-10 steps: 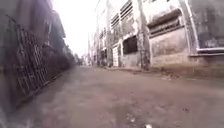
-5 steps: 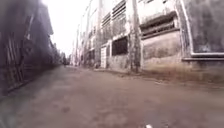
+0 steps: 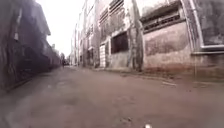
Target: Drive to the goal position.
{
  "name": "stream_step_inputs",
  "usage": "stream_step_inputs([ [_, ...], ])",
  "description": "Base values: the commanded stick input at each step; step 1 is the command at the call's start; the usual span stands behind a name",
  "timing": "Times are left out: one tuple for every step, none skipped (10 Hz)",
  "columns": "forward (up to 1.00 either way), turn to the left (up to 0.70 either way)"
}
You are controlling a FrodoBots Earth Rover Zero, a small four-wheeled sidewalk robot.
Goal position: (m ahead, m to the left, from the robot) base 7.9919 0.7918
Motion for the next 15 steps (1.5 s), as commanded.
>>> stream_step_inputs([
  [1.0, 0.4],
  [1.0, 0.23],
  [1.0, 0.02],
  [1.0, 0.0],
  [1.0, 0.0],
  [1.0, 0.0],
  [1.0, 0.0],
  [1.0, 0.0],
  [1.0, 0.0],
  [1.0, 0.0],
  [1.0, 0.0],
  [1.0, 0.0],
  [1.0, 0.0],
  [1.0, 0.0],
  [1.0, 0.0],
])
